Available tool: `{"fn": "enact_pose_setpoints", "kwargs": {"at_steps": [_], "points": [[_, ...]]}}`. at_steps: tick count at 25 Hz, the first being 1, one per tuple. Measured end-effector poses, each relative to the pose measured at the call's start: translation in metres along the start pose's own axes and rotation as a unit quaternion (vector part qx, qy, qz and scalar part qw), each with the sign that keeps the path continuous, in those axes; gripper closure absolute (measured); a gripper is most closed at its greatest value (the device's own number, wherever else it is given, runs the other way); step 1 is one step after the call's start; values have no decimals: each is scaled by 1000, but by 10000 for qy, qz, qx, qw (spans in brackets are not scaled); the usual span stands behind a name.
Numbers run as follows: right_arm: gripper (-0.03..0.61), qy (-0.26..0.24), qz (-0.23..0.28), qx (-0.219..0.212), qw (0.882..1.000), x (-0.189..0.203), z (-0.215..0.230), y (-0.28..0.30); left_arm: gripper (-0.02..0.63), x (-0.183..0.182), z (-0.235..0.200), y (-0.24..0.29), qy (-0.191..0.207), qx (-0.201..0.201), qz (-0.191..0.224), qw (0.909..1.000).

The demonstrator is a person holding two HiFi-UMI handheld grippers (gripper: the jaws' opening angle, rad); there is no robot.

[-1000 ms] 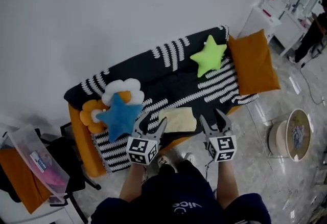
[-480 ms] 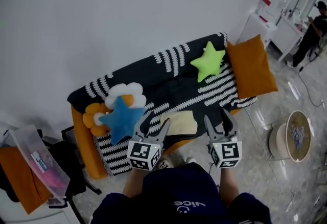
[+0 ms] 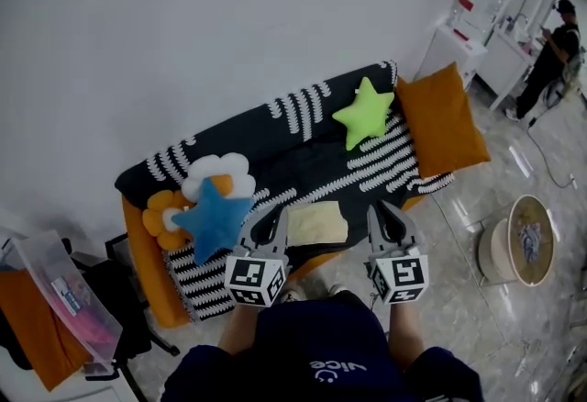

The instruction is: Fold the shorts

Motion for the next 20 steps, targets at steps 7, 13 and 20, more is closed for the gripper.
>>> {"fn": "enact_pose_setpoints", "kwargs": {"at_steps": [7, 13, 20], "points": [[569, 43, 18, -260, 9997, 6, -6, -8, 611, 5, 3, -9, -95, 67, 30, 9999], [569, 175, 160, -329, 9992, 5, -12, -16, 612, 11, 14, -16, 261, 143, -20, 9996], [571, 543, -124, -437, 9975, 14, -18, -13, 612, 14, 11, -27, 415, 29, -3, 9991]]}}
Point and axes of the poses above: the fingertips, and each gripper's own axes: y forward along the fingers, z to its right, x out of its underside, the point moved 5 cm from there along -y, backward along the fingers, and after that the axes turned 9 degrees about -z, right-handed, at the moved point
